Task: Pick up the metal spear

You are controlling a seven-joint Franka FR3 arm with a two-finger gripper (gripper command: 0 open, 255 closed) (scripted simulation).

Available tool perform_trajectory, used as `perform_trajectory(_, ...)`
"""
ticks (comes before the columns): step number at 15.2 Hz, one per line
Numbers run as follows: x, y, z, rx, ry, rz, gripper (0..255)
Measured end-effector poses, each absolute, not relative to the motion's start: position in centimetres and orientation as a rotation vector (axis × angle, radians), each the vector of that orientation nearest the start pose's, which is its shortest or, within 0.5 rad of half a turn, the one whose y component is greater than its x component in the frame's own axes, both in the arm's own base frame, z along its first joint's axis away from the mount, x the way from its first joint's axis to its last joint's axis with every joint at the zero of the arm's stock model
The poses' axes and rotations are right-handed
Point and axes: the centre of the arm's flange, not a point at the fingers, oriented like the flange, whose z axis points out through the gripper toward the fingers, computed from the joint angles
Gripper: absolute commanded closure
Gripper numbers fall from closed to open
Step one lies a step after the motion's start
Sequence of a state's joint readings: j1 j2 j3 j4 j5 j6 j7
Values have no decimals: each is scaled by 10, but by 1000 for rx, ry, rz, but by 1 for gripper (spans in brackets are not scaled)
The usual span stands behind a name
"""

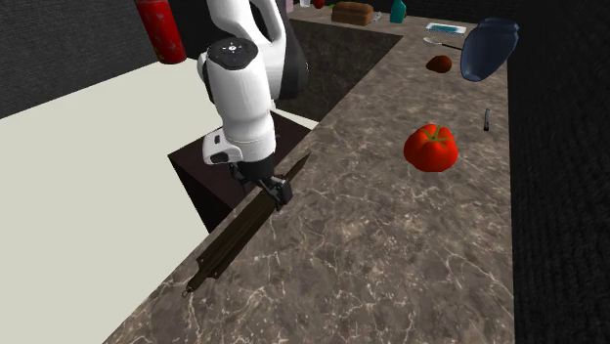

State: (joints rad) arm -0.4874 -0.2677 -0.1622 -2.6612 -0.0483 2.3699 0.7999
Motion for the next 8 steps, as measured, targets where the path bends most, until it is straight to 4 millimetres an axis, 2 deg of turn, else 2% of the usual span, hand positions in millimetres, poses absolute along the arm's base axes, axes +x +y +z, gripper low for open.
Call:
perform_trajectory(3, 322, -242, 308, -2387, 2030, 42, 0)
perform_trajectory(4, 322, -242, 307, -2387, 2030, 42, 255)
perform_trajectory(8, 323, -242, 305, -2387, 2030, 41, 255)
